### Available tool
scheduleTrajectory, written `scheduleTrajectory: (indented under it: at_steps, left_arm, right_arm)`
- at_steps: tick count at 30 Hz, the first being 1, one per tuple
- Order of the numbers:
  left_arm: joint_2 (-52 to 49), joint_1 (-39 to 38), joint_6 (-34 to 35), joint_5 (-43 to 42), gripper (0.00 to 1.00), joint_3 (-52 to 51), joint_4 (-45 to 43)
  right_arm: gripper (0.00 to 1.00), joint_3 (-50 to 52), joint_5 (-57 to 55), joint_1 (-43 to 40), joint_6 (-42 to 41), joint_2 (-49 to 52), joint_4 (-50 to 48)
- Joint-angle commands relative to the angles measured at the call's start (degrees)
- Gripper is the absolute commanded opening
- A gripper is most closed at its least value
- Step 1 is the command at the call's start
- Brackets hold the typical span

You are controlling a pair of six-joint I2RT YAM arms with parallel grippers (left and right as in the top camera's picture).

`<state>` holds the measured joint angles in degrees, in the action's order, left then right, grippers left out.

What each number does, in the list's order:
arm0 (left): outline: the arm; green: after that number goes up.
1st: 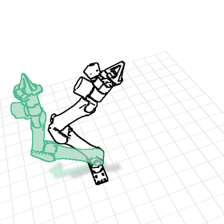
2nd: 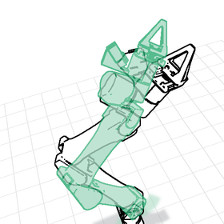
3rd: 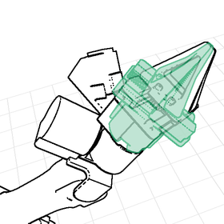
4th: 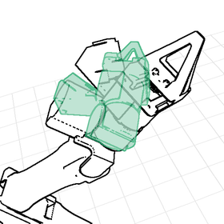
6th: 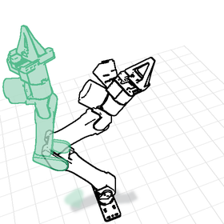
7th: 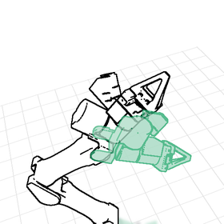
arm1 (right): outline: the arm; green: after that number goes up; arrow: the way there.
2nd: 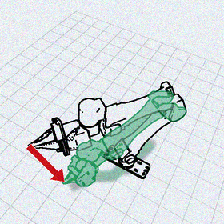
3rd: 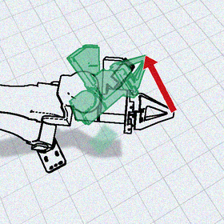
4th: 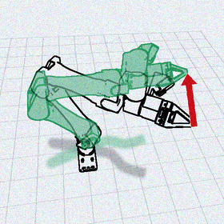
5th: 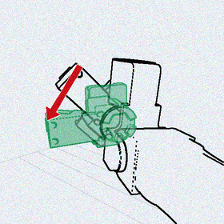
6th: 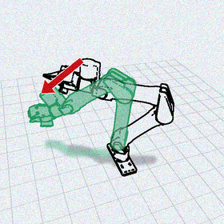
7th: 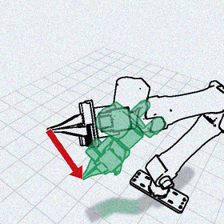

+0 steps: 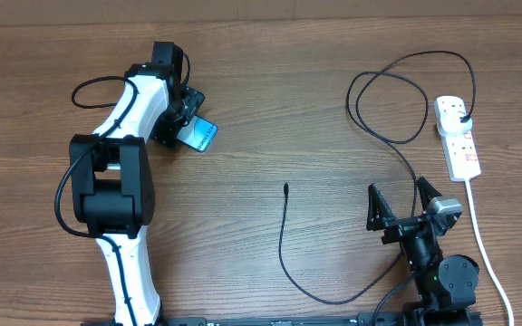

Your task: Plug charger to phone and switch on socket

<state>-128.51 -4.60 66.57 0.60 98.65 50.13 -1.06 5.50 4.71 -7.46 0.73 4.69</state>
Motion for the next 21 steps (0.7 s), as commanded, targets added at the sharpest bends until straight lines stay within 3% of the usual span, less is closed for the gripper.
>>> scheduleTrajectory:
  at_steps: [1,21]
  left_arm:
    - [-2.64,0.52,0.76,-1.33,1.0,0.09,-0.66]
    - [-2.64,0.94,4.31,-1.53,1.0,0.09,4.04]
  right_arm:
    - [1.0,0.59,-0.48,0.33,0.22,-0.57,-0.26]
    - [1.0,0.59,-0.48,0.33,0.22,-0.57,-0.26]
